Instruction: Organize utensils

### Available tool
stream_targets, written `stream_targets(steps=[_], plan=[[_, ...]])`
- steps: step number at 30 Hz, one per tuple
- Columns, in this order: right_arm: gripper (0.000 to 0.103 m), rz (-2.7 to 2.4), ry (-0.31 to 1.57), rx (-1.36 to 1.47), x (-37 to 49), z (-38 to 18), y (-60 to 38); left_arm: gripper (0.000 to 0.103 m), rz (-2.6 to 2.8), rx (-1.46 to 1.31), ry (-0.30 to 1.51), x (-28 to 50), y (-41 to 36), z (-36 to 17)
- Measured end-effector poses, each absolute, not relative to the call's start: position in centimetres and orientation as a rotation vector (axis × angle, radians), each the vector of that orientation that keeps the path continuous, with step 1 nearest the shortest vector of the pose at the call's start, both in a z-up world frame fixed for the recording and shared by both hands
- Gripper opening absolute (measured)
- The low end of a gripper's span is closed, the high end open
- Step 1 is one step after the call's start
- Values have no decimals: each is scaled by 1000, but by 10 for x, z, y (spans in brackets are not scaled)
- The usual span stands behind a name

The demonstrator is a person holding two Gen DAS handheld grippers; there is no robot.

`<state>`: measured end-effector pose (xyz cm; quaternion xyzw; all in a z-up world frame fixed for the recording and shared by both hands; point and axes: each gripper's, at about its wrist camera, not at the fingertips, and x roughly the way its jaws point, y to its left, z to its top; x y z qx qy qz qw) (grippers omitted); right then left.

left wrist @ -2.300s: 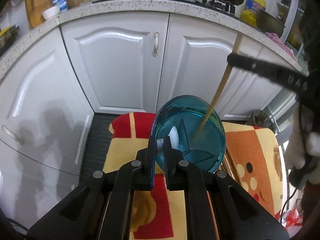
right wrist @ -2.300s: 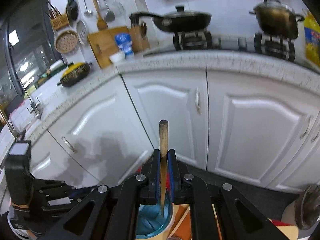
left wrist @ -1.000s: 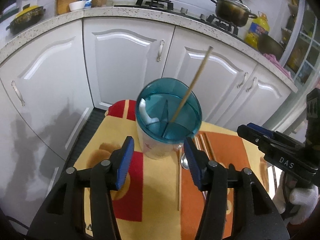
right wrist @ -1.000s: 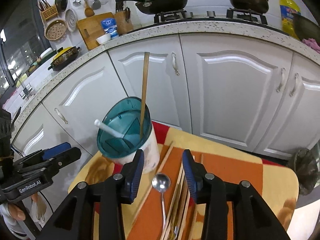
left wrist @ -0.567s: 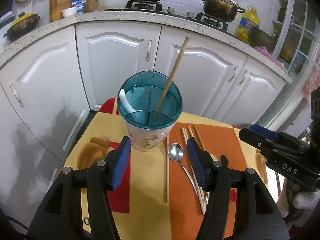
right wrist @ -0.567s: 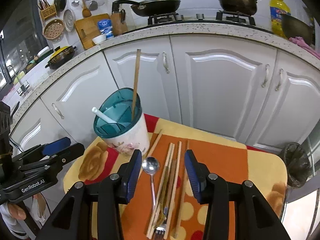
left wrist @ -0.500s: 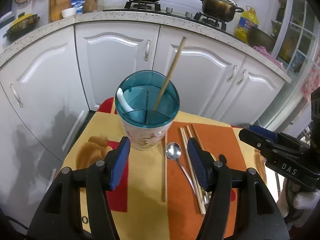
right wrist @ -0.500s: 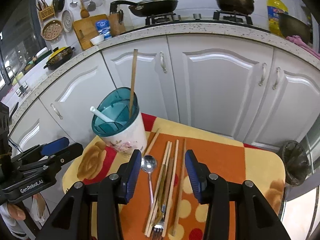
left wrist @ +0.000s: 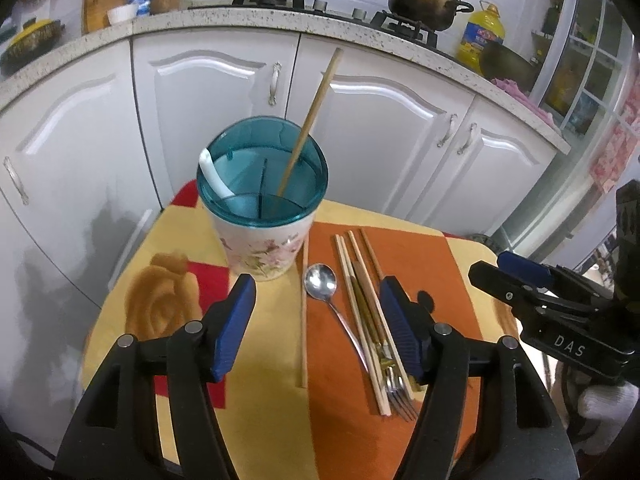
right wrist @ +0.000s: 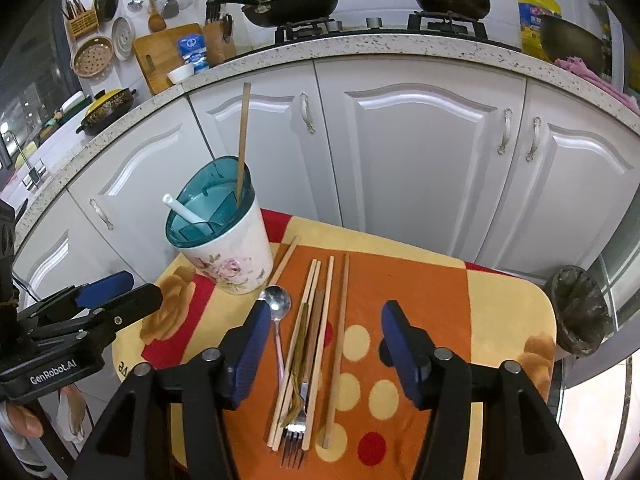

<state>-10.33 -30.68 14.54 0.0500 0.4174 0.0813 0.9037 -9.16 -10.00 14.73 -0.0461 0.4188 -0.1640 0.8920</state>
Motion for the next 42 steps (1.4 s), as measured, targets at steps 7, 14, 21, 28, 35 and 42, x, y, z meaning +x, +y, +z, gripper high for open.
stream_targets(steps=[7, 14, 21, 28, 35, 42], plan=[[56, 157, 922, 113, -100, 126, -312, 72, -387, -137, 961, -87, -94, 123], [56, 176, 1006, 161, -89, 94, -318, 73, -380, -141, 1051, -78, -90, 83], [36, 191, 1096, 180, -73, 54, -315, 66, -379, -130, 1070, -68, -96, 55], [20, 199, 1161, 175, -51, 23, -309, 45, -362, -84, 1115, -49, -113, 27], [6, 199, 1157, 193, -46, 18, -314, 12, -352, -21, 1109, -40, -124, 15], [6, 179, 1169, 183, -73, 24, -330, 4, -405, -55, 1134, -54, -114, 15]])
